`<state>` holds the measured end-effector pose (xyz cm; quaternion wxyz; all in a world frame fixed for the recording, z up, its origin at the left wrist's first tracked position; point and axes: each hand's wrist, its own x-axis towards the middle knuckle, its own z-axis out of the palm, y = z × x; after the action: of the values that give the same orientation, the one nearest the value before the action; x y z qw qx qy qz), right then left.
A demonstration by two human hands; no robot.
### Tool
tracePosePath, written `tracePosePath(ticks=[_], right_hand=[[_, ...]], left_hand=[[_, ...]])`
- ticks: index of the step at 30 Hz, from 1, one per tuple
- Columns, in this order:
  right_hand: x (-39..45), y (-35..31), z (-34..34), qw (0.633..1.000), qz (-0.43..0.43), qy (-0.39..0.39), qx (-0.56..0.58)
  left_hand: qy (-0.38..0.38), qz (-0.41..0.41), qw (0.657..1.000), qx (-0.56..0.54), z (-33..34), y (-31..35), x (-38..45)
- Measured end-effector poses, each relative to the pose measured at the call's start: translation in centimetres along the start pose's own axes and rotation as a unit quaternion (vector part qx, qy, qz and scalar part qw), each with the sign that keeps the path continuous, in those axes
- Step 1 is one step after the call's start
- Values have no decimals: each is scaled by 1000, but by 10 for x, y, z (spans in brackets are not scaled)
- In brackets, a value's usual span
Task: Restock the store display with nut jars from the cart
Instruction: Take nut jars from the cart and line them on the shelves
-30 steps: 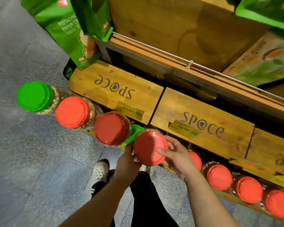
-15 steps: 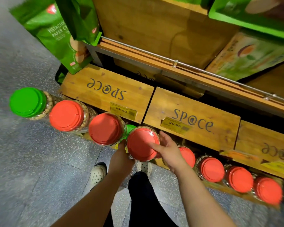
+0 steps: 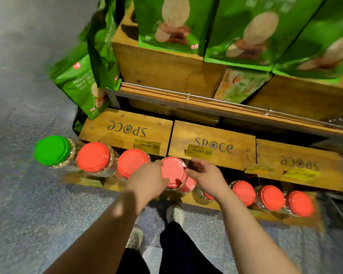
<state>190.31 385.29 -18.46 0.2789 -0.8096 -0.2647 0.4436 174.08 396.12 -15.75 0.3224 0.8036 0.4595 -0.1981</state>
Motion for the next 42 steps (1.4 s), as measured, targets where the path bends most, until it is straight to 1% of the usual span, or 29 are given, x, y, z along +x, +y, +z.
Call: tracePosePath(ticks=[4, 8, 14, 18, 23, 29, 31, 34, 40, 42], right_hand=[[-46, -28, -7, 997, -15, 41, -66], [-99, -52, -12, 988, -31, 91, -118], [-191, -59, -10, 973, -17, 183, -140], [-242, -48, -10, 965, 4, 236, -114], [-293, -30, -20, 963, 34, 258, -69], [-345, 2, -64, 945, 53, 318, -59], [-364, 16, -81, 940, 57, 334, -39], [-391, 42, -110, 932, 70, 353, -41], [-455, 106, -169, 913, 102, 394, -24], [-475, 132, -187, 909, 118, 399, -22]], left_hand=[[60, 70, 994, 57, -33, 10, -34], [91, 129, 984, 77, -53, 16, -76], [105, 230, 960, 121, -65, 25, -134], [109, 290, 937, 160, -65, 38, -161], [98, 371, 900, 205, -64, 71, -201], [109, 441, 862, 223, -53, 132, -240], [111, 462, 851, 224, -40, 156, -250], [110, 486, 837, 223, -20, 196, -265], [118, 547, 789, 254, 32, 282, -309], [113, 563, 778, 257, 56, 313, -319]])
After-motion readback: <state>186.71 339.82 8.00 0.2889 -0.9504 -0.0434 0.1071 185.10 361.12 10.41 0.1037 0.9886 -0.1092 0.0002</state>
